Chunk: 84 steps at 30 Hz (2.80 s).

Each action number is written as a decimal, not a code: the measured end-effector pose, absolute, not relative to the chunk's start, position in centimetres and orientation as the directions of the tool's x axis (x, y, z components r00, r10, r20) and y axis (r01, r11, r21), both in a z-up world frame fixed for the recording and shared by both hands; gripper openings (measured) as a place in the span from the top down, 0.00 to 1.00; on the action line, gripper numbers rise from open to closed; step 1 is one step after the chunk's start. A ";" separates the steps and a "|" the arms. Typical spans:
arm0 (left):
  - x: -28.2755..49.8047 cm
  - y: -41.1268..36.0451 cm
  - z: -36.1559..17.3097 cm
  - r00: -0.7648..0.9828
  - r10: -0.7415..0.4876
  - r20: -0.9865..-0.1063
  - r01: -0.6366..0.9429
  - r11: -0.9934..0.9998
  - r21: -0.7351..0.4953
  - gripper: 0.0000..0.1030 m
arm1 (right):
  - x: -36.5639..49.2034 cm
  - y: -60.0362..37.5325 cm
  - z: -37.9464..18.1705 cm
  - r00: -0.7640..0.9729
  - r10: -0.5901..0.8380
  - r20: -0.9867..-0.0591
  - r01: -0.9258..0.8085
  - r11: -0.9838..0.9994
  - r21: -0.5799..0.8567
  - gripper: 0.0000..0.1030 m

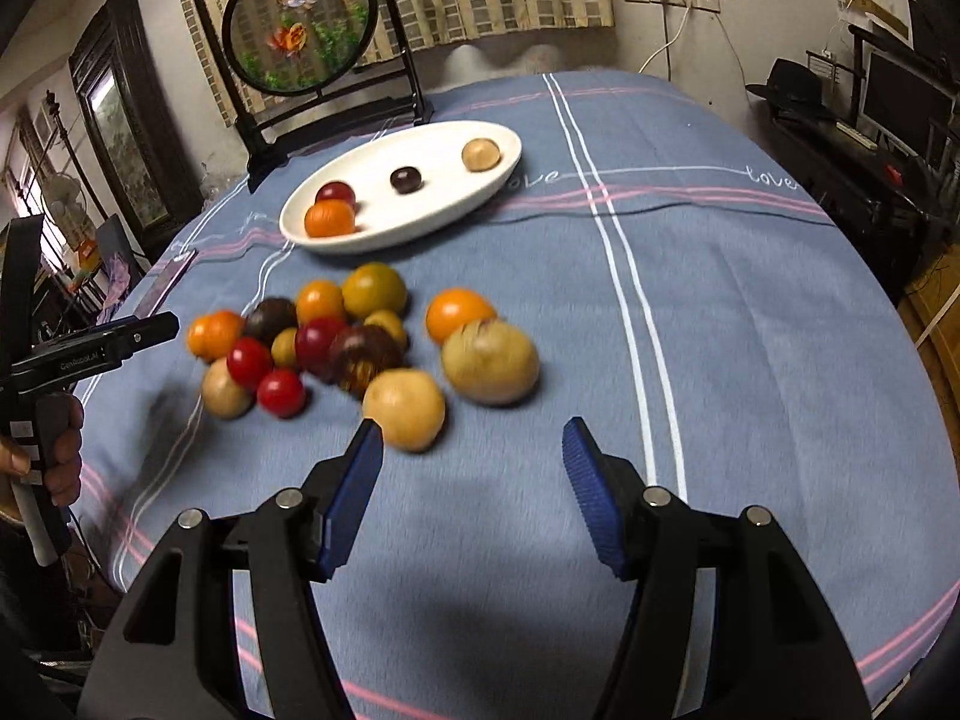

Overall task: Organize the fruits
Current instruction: 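Grasp a second orange with the left tool while the right tool grasps a pale potato, then place the orange and pale potato on the white plate, opening both tools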

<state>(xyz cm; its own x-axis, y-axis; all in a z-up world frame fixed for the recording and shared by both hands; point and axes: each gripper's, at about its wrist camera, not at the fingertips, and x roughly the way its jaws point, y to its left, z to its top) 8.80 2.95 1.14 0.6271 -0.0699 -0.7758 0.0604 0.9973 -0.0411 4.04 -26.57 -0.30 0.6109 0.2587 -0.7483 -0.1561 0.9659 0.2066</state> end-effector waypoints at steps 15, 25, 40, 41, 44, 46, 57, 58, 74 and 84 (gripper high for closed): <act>6.5 4.0 -0.9 0.613 -0.057 -0.788 0.063 0.998 -0.023 0.11 | 5.3 -21.6 -3.1 0.537 0.227 -0.813 -0.240 0.965 0.111 0.39; 8.1 5.2 -1.8 0.597 -0.045 -0.801 0.042 0.999 -0.024 0.11 | 8.1 -20.5 -3.7 0.531 0.199 -0.824 -0.231 0.969 0.086 0.50; 12.2 3.7 -4.2 0.551 -0.006 -0.834 0.086 0.995 0.049 0.28 | 5.5 -22.0 -2.4 0.565 0.282 -0.776 -0.278 0.950 0.143 0.60; 12.4 3.6 -4.2 0.548 -0.008 -0.836 0.088 0.995 0.048 0.30 | 5.4 -22.0 -2.2 0.569 0.284 -0.772 -0.281 0.949 0.142 0.60; 12.8 3.4 -4.1 0.551 -0.017 -0.834 0.099 0.994 0.045 0.42 | 5.1 -22.0 -1.8 0.576 0.292 -0.763 -0.286 0.947 0.146 0.60; 12.8 2.9 -4.0 0.556 -0.045 -0.830 0.130 0.991 0.034 0.56 | 5.0 -21.9 -1.5 0.581 0.297 -0.758 -0.292 0.945 0.147 0.60; 11.3 2.7 -1.3 0.614 -0.045 -0.788 0.132 0.990 0.046 0.63 | 3.9 -22.4 0.0 0.608 0.322 -0.725 -0.307 0.938 0.159 0.60; 11.0 2.8 -0.6 0.624 -0.056 -0.780 0.138 0.990 0.039 0.63 | 3.9 -22.5 0.2 0.612 0.324 -0.721 -0.309 0.938 0.160 0.60; 15.4 -1.7 6.5 0.673 -0.177 -0.718 0.234 0.972 -0.019 0.63 | 11.3 -21.5 7.1 0.710 0.322 -0.626 -0.350 0.933 0.084 0.60; 24.2 -2.7 2.9 0.602 -0.109 -0.791 0.170 0.985 -0.006 0.63 | 21.0 -18.2 3.7 0.625 0.280 -0.729 -0.381 0.924 0.027 0.61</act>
